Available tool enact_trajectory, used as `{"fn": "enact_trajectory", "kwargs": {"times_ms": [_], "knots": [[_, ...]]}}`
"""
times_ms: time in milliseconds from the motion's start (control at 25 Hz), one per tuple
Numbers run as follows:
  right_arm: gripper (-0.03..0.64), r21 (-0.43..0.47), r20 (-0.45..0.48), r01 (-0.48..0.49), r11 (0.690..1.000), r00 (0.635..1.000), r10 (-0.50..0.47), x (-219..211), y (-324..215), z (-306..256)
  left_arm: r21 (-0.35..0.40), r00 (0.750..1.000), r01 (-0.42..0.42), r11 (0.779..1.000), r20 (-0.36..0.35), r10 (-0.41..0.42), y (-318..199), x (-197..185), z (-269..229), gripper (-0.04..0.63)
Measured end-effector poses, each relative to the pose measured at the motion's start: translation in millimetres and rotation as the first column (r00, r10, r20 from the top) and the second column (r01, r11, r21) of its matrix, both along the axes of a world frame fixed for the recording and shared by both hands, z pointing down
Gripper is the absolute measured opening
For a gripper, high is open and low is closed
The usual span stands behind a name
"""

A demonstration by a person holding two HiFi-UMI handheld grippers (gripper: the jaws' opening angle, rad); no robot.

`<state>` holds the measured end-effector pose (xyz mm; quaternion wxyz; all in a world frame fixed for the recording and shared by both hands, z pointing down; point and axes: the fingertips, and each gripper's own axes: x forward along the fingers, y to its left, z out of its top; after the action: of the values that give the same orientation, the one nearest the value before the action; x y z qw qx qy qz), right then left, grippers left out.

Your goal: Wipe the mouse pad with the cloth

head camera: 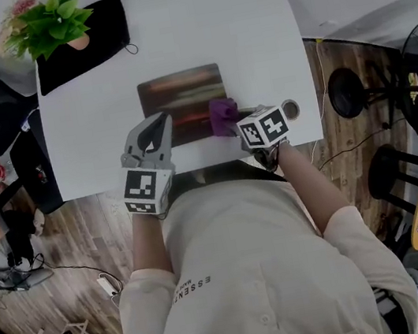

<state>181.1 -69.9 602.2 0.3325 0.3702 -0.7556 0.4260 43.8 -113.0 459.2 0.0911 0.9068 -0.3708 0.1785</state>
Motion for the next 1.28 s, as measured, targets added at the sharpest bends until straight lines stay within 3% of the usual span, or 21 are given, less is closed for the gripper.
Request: {"fn": "enact_trajectory", "kwargs": {"times_ms": [520,720,1000,1280], "knots": [[0.107,-0.009,-0.026,-0.06,0.998,0.998,0.059,57,9,6,0.012,1.0,-0.017,1.0,0.006,0.017,8,31,-4,0.002],[0.107,0.005,-0.01,-0.069,0.998,0.998,0.069,58,8,0,0.027,0.999,-0.033,0.999,0.016,0.033,8,33,-8,0.002],[0.107,0.178,0.034,-0.055,0.983,0.998,0.049,30,-18,-46,0.075,0.999,-0.039,0.996,0.022,0.038,-3,16,-30,0.002],[0.106,0.418,0.089,-0.076,0.905,0.995,0.042,-9,-57,-117,0.157,0.999,-0.034,0.987,0.038,0.028,-21,-15,-66,0.002]]}}
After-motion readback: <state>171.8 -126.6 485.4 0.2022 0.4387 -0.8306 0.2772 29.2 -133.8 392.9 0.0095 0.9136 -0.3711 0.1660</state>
